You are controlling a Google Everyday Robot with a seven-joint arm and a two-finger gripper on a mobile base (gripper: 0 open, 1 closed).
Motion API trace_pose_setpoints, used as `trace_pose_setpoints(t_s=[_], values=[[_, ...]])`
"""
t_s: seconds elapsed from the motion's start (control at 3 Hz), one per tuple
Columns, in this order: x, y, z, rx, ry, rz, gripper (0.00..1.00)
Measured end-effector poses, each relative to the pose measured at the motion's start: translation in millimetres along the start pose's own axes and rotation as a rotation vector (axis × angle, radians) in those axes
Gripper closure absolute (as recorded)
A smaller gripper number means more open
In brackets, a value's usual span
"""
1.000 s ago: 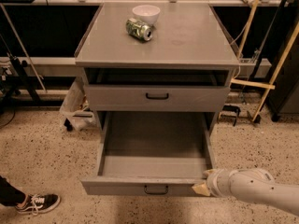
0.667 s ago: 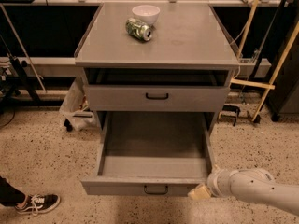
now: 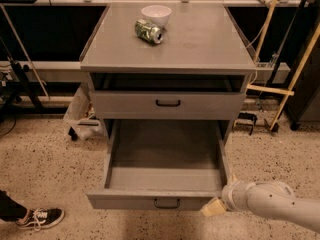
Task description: Open middle drawer
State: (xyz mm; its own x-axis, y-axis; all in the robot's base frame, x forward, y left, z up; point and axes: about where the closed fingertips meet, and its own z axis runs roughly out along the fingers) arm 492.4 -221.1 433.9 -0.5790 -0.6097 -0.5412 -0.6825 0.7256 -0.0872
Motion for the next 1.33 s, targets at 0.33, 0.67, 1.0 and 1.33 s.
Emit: trace_pose_setpoints(t_s=[0.33,0.67,1.0,1.33], values=[[-7,-9,-34,0.063,-0.002,-0.04,0.0],[-9,-12,-93,0.133,0.042,-0.036,0.0],[-18,-2,-156,0.196,0.07,0.046,0.0],[-54,4,-229,0.288,0.032,0.133,0.0]])
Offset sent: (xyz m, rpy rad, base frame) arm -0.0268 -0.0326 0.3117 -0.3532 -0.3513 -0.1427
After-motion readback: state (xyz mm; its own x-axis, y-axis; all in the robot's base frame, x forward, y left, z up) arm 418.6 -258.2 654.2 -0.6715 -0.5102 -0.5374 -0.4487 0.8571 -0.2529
